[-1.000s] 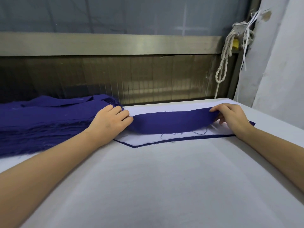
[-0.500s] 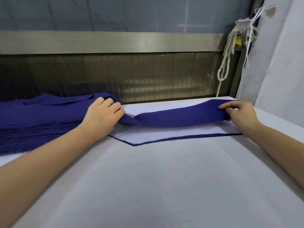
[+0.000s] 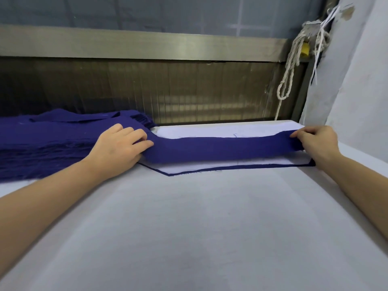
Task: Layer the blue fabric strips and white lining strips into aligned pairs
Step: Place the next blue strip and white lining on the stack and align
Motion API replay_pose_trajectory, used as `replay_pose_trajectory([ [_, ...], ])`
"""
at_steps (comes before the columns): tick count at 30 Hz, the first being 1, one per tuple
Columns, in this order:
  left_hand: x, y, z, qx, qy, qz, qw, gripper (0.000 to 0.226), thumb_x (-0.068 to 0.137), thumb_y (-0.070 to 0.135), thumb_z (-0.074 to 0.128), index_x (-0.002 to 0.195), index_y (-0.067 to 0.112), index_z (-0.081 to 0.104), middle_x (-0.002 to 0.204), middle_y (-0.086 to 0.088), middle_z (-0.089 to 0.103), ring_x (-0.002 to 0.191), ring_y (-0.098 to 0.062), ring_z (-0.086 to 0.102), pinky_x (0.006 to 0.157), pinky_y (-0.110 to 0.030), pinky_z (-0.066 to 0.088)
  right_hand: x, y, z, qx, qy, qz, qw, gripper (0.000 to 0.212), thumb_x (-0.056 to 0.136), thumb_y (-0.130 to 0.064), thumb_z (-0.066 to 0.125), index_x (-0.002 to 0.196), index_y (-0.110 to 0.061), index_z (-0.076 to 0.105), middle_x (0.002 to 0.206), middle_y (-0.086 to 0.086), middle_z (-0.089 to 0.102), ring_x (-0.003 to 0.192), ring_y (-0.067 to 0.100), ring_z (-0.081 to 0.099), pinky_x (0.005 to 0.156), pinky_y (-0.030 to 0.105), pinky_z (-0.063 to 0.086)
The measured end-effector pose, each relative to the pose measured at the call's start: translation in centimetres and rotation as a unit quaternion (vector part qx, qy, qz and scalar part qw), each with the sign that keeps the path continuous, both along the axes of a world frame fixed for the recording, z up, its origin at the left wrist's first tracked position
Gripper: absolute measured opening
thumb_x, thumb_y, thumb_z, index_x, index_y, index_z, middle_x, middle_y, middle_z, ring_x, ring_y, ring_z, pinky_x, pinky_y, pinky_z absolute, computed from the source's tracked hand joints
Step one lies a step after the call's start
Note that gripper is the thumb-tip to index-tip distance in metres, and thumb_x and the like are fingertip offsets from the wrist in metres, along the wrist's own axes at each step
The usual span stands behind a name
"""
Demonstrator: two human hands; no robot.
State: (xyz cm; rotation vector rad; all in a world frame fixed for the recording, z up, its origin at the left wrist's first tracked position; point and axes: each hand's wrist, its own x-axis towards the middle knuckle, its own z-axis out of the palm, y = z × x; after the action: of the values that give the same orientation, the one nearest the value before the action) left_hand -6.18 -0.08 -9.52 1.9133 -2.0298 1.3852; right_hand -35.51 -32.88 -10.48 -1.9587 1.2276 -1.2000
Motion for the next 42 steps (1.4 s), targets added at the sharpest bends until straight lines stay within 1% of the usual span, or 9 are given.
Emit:
replay_pose_trajectory([
  [9,-0.4,0.4,-0.2,-0.009,0.074,0.047,0.996,0.038,0.083,0.015,0.037,0.088,0.006,0.074,0.082,-0.012,0.065,0.034,-0.022,0.036,0.046,-0.024,0.033,-0.7,0.0,-0.2,-0.025,0.136,-0.024,0.990,0.021,0.082,-0.010,0.052,0.083,-0.010,0.073,0.090,0.012,0.068,0.088,0.033,0.057,0.076,0.036,0.046],
  [14,-0.8,0.4,-0.4,0.021,0.168,0.024,0.985,0.040,0.086,0.019,0.035,0.092,0.006,0.072,0.095,-0.011,0.065,0.045,-0.027,0.049,0.041,-0.032,0.043,-0.7,0.2,-0.2,-0.038,0.146,-0.011,0.989,0.021,0.083,-0.007,0.051,0.083,-0.012,0.071,0.085,0.006,0.064,0.084,0.027,0.056,0.073,0.032,0.043],
  [18,-0.9,0.3,-0.9,0.044,0.232,-0.023,0.971,0.018,0.085,0.001,0.054,0.095,0.006,0.068,0.110,-0.006,0.062,0.079,-0.016,0.058,0.058,-0.029,0.047,-0.8,0.1,-0.1,-0.042,0.143,0.004,0.989,0.021,0.082,-0.003,0.053,0.086,-0.014,0.071,0.085,0.002,0.060,0.082,0.022,0.052,0.073,0.030,0.040],
  [20,-0.6,0.2,-1.1,0.031,0.269,-0.021,0.962,0.024,0.079,-0.010,0.061,0.095,0.006,0.066,0.106,-0.004,0.064,0.089,-0.010,0.054,0.070,-0.024,0.043,-0.7,0.0,-0.1,-0.043,0.142,0.008,0.989,0.021,0.082,-0.002,0.054,0.088,-0.013,0.071,0.086,0.002,0.059,0.082,0.021,0.051,0.073,0.029,0.039],
  [23,-0.3,0.2,-1.2,0.001,0.309,-0.011,0.951,0.025,0.078,-0.012,0.059,0.095,0.005,0.065,0.096,-0.003,0.064,0.084,-0.020,0.059,0.074,-0.018,0.038,-0.8,-0.2,-0.1,-0.042,0.134,0.011,0.990,0.024,0.082,0.000,0.054,0.092,-0.011,0.072,0.087,0.003,0.058,0.083,0.021,0.051,0.076,0.030,0.042],
  [31,-0.7,0.0,-1.0,-0.029,0.319,-0.035,0.947,0.027,0.075,-0.016,0.059,0.093,0.002,0.065,0.095,-0.007,0.065,0.086,-0.023,0.060,0.078,-0.030,0.043,-1.3,-0.7,0.3,-0.019,0.042,0.009,0.999,0.029,0.080,0.003,0.051,0.087,-0.019,0.068,0.090,0.004,0.058,0.085,0.021,0.050,0.074,0.029,0.039],
  [34,-0.6,0.1,-1.2,-0.020,0.330,-0.032,0.943,0.026,0.074,-0.015,0.060,0.092,0.004,0.064,0.094,-0.004,0.065,0.087,-0.024,0.061,0.078,-0.032,0.047,-1.6,-1.3,0.0,0.025,0.018,0.015,0.999,0.027,0.078,0.004,0.053,0.084,-0.018,0.068,0.085,0.008,0.059,0.077,0.026,0.052,0.059,0.028,0.044],
  [37,-0.5,0.1,-1.3,0.003,0.330,-0.034,0.943,0.026,0.072,-0.014,0.061,0.089,0.006,0.063,0.093,0.000,0.064,0.086,-0.021,0.060,0.079,-0.023,0.044,-1.7,-1.8,-0.3,0.043,0.036,0.016,0.998,0.025,0.077,0.003,0.055,0.082,-0.018,0.068,0.074,0.006,0.057,0.073,0.028,0.051,0.043,0.025,0.046],
  [42,-0.2,0.1,-1.4,0.023,0.337,-0.016,0.941,0.026,0.073,-0.010,0.062,0.091,0.010,0.064,0.093,0.004,0.064,0.086,-0.017,0.059,0.077,-0.020,0.042,-1.6,-2.0,-0.5,0.029,0.065,0.012,0.997,0.025,0.077,0.004,0.054,0.081,-0.017,0.068,0.067,-0.004,0.054,0.068,0.024,0.049,0.060,0.030,0.042],
])
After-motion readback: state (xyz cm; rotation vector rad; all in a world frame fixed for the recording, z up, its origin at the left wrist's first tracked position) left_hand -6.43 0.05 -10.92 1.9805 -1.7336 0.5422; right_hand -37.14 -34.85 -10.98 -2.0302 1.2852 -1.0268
